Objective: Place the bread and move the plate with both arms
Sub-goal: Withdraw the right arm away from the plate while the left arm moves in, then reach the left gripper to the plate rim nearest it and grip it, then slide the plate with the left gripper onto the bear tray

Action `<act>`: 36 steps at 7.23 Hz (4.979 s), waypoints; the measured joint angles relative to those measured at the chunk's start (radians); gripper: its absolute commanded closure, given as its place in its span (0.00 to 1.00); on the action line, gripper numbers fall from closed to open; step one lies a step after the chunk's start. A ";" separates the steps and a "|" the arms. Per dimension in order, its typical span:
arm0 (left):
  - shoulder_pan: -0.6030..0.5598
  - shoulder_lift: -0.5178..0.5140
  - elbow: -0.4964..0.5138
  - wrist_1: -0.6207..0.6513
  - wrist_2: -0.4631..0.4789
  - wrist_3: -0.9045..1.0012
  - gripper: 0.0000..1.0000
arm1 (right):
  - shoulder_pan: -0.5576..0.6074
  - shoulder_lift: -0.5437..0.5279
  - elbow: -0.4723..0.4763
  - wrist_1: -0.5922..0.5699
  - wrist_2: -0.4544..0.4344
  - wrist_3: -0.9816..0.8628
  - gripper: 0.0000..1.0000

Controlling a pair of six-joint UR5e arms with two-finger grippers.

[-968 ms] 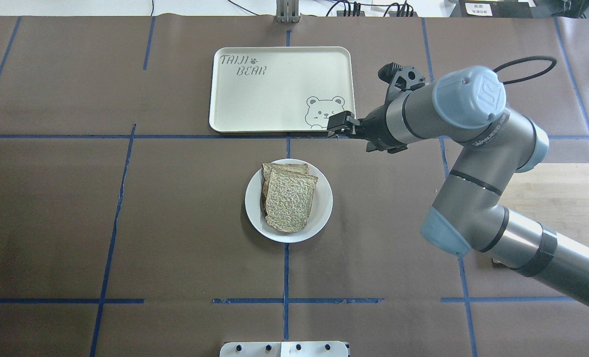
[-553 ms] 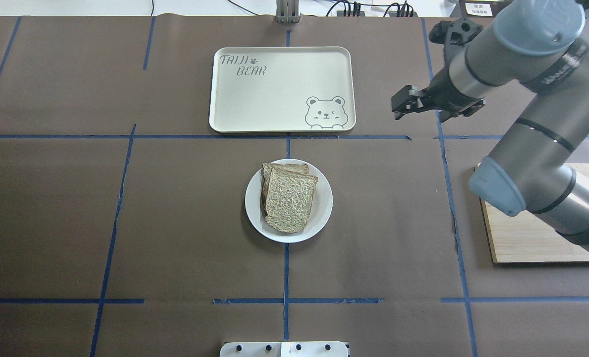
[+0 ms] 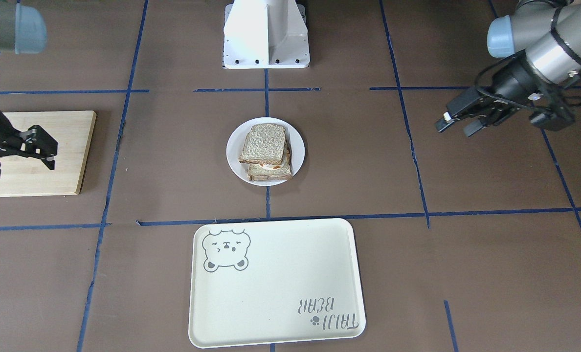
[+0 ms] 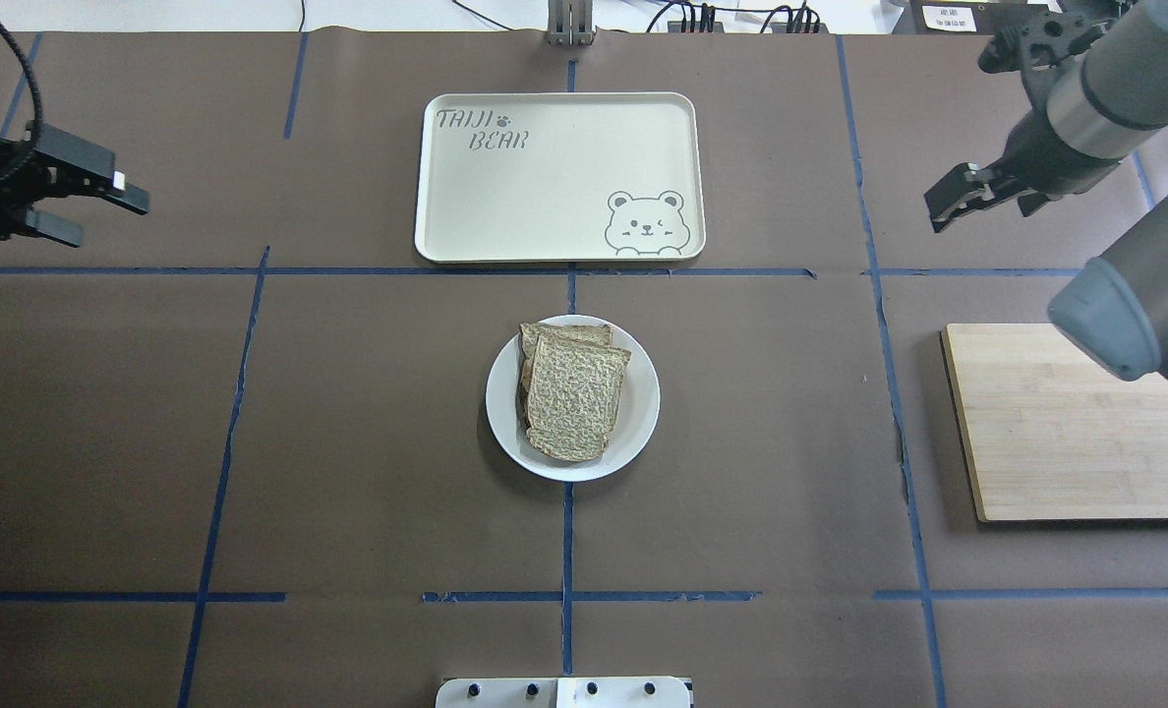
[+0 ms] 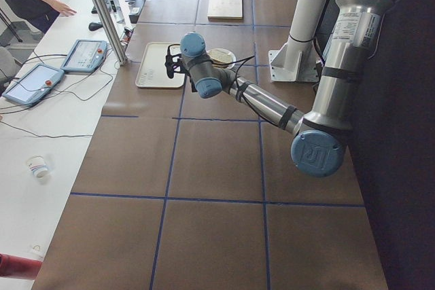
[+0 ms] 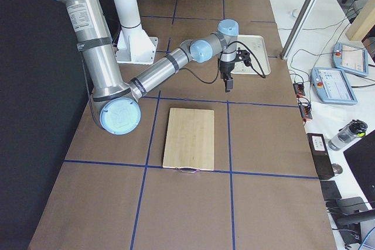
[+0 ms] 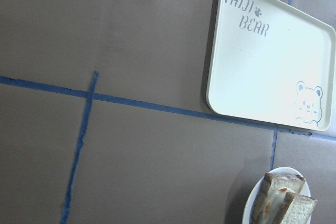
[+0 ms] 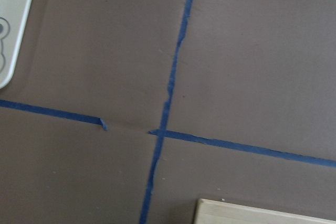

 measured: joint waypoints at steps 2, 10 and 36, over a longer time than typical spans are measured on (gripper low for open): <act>0.202 -0.010 0.018 -0.225 0.263 -0.277 0.03 | 0.121 -0.095 -0.007 -0.002 0.102 -0.205 0.00; 0.529 -0.161 0.378 -0.654 0.603 -0.538 0.43 | 0.287 -0.203 -0.065 0.010 0.280 -0.309 0.00; 0.606 -0.253 0.354 -0.601 0.634 -0.566 0.97 | 0.322 -0.203 -0.064 0.011 0.216 -0.329 0.00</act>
